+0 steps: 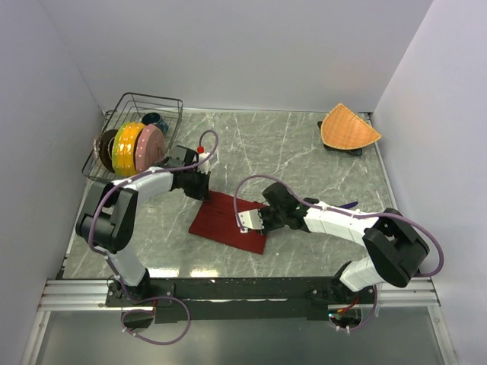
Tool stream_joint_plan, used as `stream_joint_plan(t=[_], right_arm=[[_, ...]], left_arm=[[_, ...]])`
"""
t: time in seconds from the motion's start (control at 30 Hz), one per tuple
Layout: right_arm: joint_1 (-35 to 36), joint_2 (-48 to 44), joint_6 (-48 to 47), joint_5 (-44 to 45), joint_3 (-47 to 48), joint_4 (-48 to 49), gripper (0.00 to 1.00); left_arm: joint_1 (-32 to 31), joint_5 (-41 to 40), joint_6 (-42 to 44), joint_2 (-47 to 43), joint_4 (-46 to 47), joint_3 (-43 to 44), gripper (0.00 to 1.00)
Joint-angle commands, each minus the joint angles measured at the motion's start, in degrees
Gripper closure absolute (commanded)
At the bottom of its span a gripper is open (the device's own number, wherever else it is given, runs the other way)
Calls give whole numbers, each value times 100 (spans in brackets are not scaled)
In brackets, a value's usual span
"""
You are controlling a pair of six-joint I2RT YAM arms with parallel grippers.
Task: Fold the napkin into a case and place the utensils inside
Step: Smooth out the 2/3-rectangle-folded napkin at the center of the board.
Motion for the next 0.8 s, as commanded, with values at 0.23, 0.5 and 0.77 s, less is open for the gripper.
stream_joint_plan(t=[0.23,0.5,0.77], right_arm=[[14,-313,1186,21,549,-782,36],[-303,-481,2267,-646,1375,-1961,36],[-900,291,4171,-1859,2298,-2269,51]], left_arm=[[-54,-242,-15,297,28,-82,99],[-62,-277,-33,279,37,-126,99],[-62,-242,2,236,11,-126,99]])
